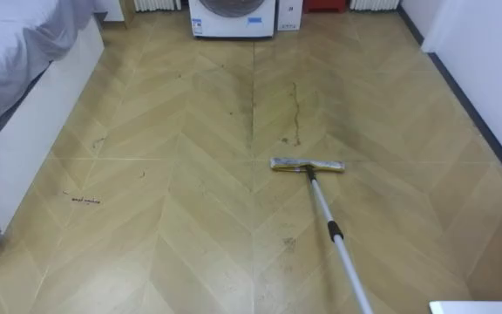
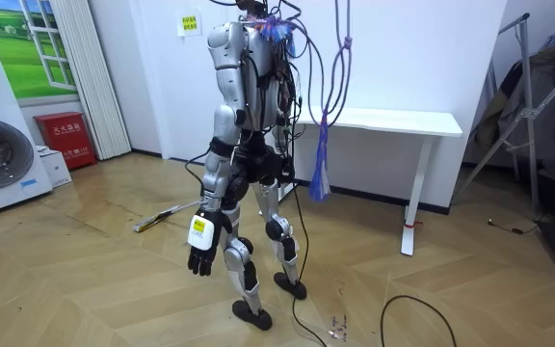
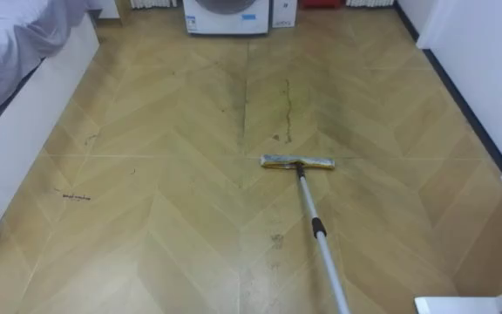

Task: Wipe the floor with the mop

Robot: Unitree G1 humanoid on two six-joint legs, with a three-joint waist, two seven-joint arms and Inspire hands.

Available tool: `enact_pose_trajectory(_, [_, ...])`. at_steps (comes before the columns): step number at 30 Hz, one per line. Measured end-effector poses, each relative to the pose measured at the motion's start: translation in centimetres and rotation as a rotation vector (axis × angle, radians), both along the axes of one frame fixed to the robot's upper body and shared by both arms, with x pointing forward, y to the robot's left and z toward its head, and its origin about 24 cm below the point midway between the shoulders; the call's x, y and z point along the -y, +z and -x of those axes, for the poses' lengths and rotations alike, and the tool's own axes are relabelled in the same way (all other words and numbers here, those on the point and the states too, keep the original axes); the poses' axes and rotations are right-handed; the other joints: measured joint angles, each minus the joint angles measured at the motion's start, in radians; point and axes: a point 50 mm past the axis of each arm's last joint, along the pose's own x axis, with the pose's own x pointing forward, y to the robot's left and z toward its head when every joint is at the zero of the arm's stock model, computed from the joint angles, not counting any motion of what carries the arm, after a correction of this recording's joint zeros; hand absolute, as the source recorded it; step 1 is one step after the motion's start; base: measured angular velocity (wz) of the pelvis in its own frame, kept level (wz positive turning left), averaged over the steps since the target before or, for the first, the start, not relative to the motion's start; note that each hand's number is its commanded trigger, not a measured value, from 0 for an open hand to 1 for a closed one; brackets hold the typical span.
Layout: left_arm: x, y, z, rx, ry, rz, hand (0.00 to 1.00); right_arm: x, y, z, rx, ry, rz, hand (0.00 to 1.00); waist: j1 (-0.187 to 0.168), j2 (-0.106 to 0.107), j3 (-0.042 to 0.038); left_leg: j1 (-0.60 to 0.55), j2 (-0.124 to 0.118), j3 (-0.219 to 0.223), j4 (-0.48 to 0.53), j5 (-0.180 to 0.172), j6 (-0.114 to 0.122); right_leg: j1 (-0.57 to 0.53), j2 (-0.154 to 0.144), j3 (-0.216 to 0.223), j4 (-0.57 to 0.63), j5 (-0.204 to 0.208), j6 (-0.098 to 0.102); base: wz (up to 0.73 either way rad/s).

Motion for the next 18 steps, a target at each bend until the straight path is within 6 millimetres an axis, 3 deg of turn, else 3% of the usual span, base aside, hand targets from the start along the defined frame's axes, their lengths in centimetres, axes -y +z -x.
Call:
enact_pose_trajectory(10, [0.15,-0.09,0.23,-0.019,0.004,0.026,0.0,0.07,0.01,-0.04,0.001,0.004,0.011,1.0,-0.001,0.0,0.0013,0.001,-0.001,-0.001,0.001,0.001,-0.001,0.003,-0.001,-0.001,-0.003,-0.003,-0.003,0.0])
enact_pose_trajectory(18, [0.06,-0.08,0.16,-0.013,0.002,0.026,0.0,0.1,-0.01,0.02,0.008,0.008,0.008,1.0,0.0,-0.013,0.0013,-0.024,-0.005,0.007,0.022,-0.001,-0.003,-0.003,0.0,-0.002,-0.018,-0.018,-0.011,0.02])
